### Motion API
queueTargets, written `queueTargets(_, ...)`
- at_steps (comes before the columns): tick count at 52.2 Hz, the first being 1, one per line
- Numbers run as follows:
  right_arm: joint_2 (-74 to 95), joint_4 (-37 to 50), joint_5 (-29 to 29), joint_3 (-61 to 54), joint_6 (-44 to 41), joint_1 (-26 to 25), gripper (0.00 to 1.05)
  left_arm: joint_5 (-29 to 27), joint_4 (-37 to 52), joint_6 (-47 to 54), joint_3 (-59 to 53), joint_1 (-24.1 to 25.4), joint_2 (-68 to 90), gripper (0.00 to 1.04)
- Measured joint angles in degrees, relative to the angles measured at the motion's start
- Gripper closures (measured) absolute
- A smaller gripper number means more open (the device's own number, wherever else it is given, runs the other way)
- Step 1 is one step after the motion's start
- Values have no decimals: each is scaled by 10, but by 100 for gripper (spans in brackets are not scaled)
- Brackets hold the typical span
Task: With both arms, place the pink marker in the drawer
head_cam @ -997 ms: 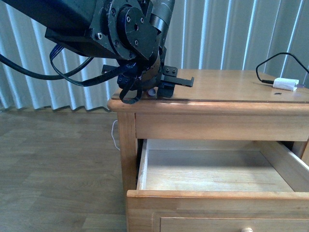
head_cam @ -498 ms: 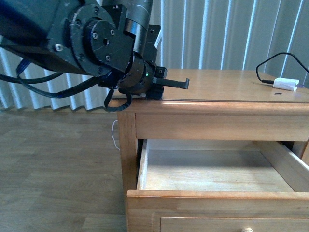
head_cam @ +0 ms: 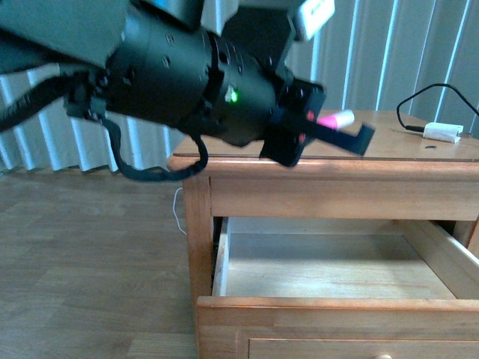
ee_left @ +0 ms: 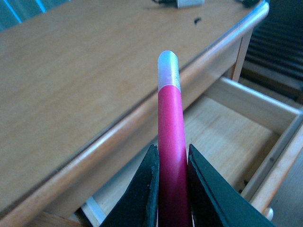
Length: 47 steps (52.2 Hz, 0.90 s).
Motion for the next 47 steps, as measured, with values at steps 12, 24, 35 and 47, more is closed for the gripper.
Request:
queueTargets(12,0,0,0,0,0,0,9,-26,21,5,-11,-12,68,90)
queueTargets(24,0,0,0,0,0,0,9,-49,24,3,1,-16,139,90)
queueTargets(35,0,0,0,0,0,0,9,-66,25,-1,18,-20,167,90)
queueTargets(47,0,0,0,0,0,0,9,-96,37,-2,23,-24,171,60)
